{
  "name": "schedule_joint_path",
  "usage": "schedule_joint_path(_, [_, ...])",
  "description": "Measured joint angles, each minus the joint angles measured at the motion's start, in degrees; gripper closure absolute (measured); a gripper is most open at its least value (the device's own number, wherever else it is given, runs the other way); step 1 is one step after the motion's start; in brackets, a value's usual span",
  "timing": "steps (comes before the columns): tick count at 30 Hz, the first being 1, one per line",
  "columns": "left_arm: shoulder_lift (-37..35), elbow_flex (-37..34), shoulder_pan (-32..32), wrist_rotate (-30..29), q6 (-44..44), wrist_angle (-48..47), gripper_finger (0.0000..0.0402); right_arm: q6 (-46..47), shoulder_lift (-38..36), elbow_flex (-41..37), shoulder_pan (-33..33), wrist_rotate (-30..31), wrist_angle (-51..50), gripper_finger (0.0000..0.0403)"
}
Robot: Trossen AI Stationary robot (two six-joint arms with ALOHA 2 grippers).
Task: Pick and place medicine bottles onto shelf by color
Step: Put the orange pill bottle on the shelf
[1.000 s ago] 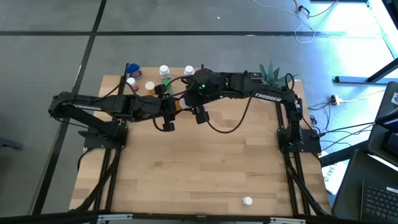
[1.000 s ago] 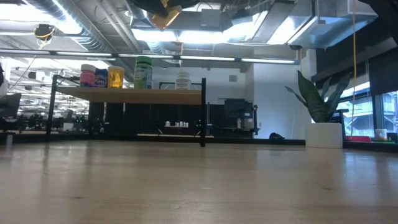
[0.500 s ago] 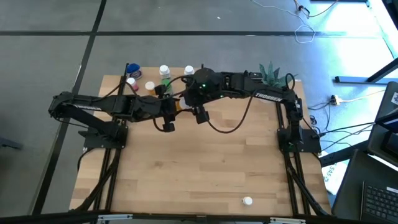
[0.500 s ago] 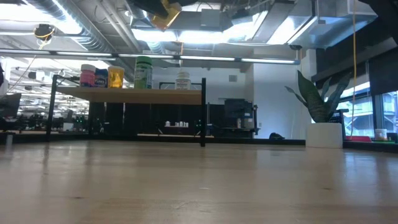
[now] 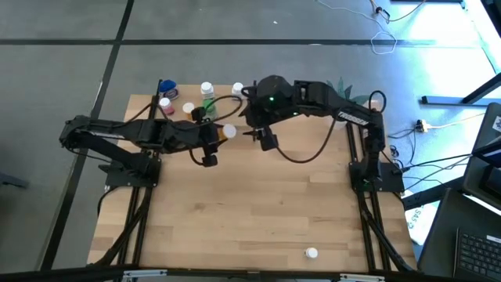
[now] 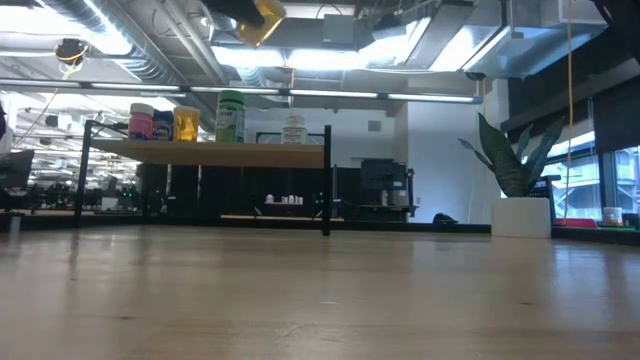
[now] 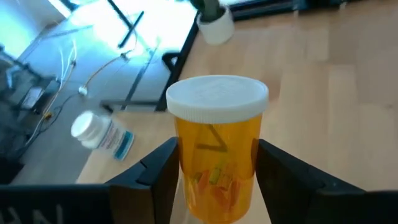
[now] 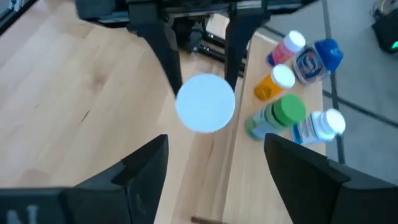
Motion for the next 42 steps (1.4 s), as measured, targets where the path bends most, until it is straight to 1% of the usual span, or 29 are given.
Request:
schedule_joint_path(2, [-0.34,-0.13,0.04,-1.23,-1.07,-0.76,0.0221,0.5,-0.71,-0.12,-0.02,-0.02,-0.74,0.0136])
schedule_joint_path(7, [-2.01,-0.13,-0.21,-2.06,-3.83,-0.88,0.0221,2.17,-1.81,-0.19,-0.02,-0.05,-3.55,0.0136])
schedule_joint_path(9, [-2.4,0.07,-0.46,-3.71,-4.61,0.12,0.0221,2.21,-2.1,-0.21,-0.02,-0.09,-4.91,0.0136])
schedule_joint_path(11, [-3.56,-1.24,-1.23,-5.81,-5.5,-0.69,0.0221,2.94,-2.34,-0.21,0.01,-0.17,-5.54,0.0136])
schedule_joint_path(14, [-5.65,-3.86,-2.78,-8.16,-7.58,1.03,0.0221,3.42,-2.4,-0.22,0.01,-0.19,-6.27,0.0136])
schedule_joint_path(16, [-7.49,-6.01,-4.8,-10.58,-10.18,-0.43,0.0221,3.53,-2.4,-0.23,0.01,-0.21,-7.1,0.0136])
schedule_joint_path(18, [-9.91,-8.01,-7.2,-13.23,-11.58,1.27,0.0221,3.62,-2.4,-0.23,0.01,-0.21,-7.26,0.0136])
schedule_joint_path(20, [-11.97,-10.77,-9.1,-15.96,-11.38,6.74,0.0221,3.62,-2.4,-0.23,0.01,-0.19,-7.23,0.0136])
schedule_joint_path(23, [-13.55,-16.53,-10.16,-17.02,-8.05,17.61,0.0221,3.62,-2.4,-0.25,0.01,-0.19,-6.69,0.0136])
schedule_joint_path(27, [-13.2,-24.31,-9.38,-16.97,-4.09,33.03,0.0221,3.64,-2.4,-0.26,0.01,-0.19,-6.48,0.0136])
schedule_joint_path(34, [-10.45,-36.03,-6.38,-16.77,-0.47,60.68,0.0221,4.97,-2.4,-0.26,0.01,-0.17,-6.48,0.0136])
schedule_joint_path(36, [-9.19,-38.36,-5.5,-16.42,-0.39,66.1,0.0221,4.95,-2.39,-0.26,0.01,-0.17,-6.45,0.0136])
schedule_joint_path(39, [-6.1,-41.15,-4.29,-16.17,-0.66,71.06,0.0221,4.97,-2.38,-0.25,0.01,-0.17,-6.42,0.0136])
schedule_joint_path(42, [-2.76,-41.81,-3.42,-16.05,-0.58,76.45,0.0221,4.95,-2.38,-0.25,0.01,-0.17,-6.4,0.0136])
